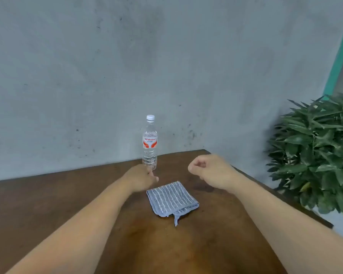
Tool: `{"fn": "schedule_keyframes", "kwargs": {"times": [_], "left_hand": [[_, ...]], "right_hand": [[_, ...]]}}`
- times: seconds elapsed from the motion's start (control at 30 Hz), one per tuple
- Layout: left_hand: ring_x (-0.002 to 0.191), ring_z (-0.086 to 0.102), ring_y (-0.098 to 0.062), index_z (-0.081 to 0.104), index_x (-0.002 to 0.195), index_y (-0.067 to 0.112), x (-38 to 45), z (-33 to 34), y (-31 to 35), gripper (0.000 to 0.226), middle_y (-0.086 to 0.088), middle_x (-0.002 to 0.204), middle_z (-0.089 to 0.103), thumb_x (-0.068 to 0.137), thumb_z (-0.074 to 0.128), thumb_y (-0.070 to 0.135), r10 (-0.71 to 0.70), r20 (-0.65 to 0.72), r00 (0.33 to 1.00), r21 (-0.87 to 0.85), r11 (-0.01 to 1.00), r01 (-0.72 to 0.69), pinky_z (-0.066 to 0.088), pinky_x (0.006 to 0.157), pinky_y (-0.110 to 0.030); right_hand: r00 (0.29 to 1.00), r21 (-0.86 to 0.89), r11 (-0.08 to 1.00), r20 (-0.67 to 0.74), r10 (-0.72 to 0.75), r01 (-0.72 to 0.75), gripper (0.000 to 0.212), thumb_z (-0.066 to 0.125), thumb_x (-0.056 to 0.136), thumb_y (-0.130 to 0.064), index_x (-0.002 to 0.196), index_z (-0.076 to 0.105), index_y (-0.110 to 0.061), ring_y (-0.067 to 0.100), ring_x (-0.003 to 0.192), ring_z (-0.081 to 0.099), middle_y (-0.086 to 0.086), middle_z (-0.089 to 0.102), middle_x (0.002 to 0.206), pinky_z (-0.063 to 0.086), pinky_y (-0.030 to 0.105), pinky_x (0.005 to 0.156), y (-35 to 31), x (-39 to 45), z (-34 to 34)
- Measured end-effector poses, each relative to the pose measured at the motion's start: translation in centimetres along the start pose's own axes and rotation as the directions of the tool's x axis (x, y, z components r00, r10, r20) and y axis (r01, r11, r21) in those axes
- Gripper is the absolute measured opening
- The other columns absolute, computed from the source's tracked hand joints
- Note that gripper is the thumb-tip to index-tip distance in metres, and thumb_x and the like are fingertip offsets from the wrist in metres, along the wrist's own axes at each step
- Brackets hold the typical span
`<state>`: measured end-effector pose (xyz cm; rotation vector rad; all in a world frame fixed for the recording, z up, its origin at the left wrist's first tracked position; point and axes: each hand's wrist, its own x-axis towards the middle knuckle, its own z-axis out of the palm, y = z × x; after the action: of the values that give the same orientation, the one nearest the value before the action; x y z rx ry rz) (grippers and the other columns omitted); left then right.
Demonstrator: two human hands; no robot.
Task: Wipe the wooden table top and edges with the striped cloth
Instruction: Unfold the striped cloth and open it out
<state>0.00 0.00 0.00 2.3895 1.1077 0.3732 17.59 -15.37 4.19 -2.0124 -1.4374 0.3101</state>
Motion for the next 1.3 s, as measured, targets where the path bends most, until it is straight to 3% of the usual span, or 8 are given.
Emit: {"fn": "schedule_keyframes", "kwargs": {"times": [0.1,0.2,0.4,0.6,0.8,0.97,1.13,1.3], "left_hand": [[0.095,0.062,-0.017,0.062,0.08,0.02,2.7,1.8,-1.2,0.019,0.001,0.102,0.068,0.092,0.054,0.033,-0.067,-0.008,0.998,0.081,0.994,0.067,0.049,0.087,-0.031],[0.096,0.059,-0.014,0.064,0.099,0.021,4.0,3.2,-2.0,0.018,0.004,0.105,0.064,0.09,0.059,0.035,-0.128,0.031,0.991,0.097,0.987,0.125,0.047,0.088,-0.028],[0.083,0.059,-0.013,0.062,0.081,0.023,4.6,5.3,-3.3,0.011,0.009,0.086,0.057,0.085,0.066,0.032,-0.155,-0.01,0.988,0.12,0.981,0.155,0.045,0.075,-0.025],[0.082,0.056,-0.011,0.064,0.08,0.015,3.4,5.4,-2.3,0.009,0.003,0.092,0.055,0.088,0.061,0.019,-0.127,-0.125,0.984,0.14,0.979,0.145,0.044,0.072,-0.025],[0.08,0.054,-0.011,0.06,0.082,0.019,0.0,3.4,-0.2,0.007,0.005,0.091,0.057,0.089,0.061,0.022,-0.16,-0.299,0.941,0.036,0.983,0.179,0.046,0.072,-0.026],[0.072,0.051,-0.005,0.058,0.09,0.02,-4.0,1.1,2.8,0.017,0.002,0.089,0.059,0.085,0.068,0.032,-0.216,-0.527,0.822,-0.123,0.976,0.178,0.037,0.062,-0.016],[0.07,0.066,-0.013,0.064,0.091,0.005,-8.2,-1.3,5.8,0.035,-0.014,0.09,0.071,0.081,0.073,0.037,-0.363,-0.416,0.834,-0.538,0.837,0.096,0.057,0.067,-0.027],[0.065,0.063,-0.015,0.068,0.079,0.012,-13.1,-4.2,4.1,0.016,-0.01,0.079,0.072,0.078,0.076,0.025,-0.417,-0.455,0.787,-0.448,0.871,0.202,0.056,0.075,-0.035]], "right_hand": [[0.998,-0.131,0.991,0.063,0.005,0.003,0.018,0.057,0.096,-0.037,0.108,0.068,-0.031,0.004,0.087,0.058,-0.012,0.062,0.1,0.042,0.016,0.067,2.4,3.2,1.4],[0.99,-0.168,0.986,0.142,0.004,0.02,0.027,0.053,0.099,-0.032,0.125,0.061,-0.032,0.007,0.095,0.055,-0.007,0.06,0.115,0.044,0.017,0.078,4.5,5.9,3.6],[0.964,-0.282,0.952,0.262,-0.046,0.122,0.043,0.048,0.102,-0.024,0.143,0.045,-0.035,0.017,0.113,0.055,-0.001,0.042,0.134,0.047,0.03,0.099,7.3,10.0,7.9],[0.936,-0.312,0.906,0.29,-0.197,0.287,0.014,0.055,0.097,-0.029,0.103,0.067,-0.026,0.013,0.099,0.051,-0.006,0.041,0.112,0.049,0.031,0.089,8.4,11.1,8.0],[0.908,0.044,0.976,0.36,-0.216,0.215,0.004,0.059,0.095,-0.028,0.094,0.061,-0.025,0.011,0.086,0.064,-0.006,0.069,0.098,0.052,0.029,0.076,5.7,10.1,4.4],[0.872,0.494,0.86,0.358,-0.332,0.125,0.006,0.071,0.088,-0.013,0.094,0.069,-0.011,0.011,0.065,0.069,0.008,0.074,0.086,0.056,0.024,0.057,0.2,8.0,3.1],[0.876,0.663,0.744,0.311,-0.37,0.079,0.019,0.078,0.081,-0.014,0.096,0.067,-0.007,0.014,0.06,0.063,0.006,0.07,0.076,0.055,0.026,0.058,-5.0,6.6,4.7],[0.861,0.731,0.676,0.28,-0.425,0.096,0.026,0.081,0.079,-0.02,0.094,0.067,-0.005,0.024,0.066,0.062,0.011,0.07,0.077,0.055,0.026,0.053,-9.5,4.6,6.4]]}}
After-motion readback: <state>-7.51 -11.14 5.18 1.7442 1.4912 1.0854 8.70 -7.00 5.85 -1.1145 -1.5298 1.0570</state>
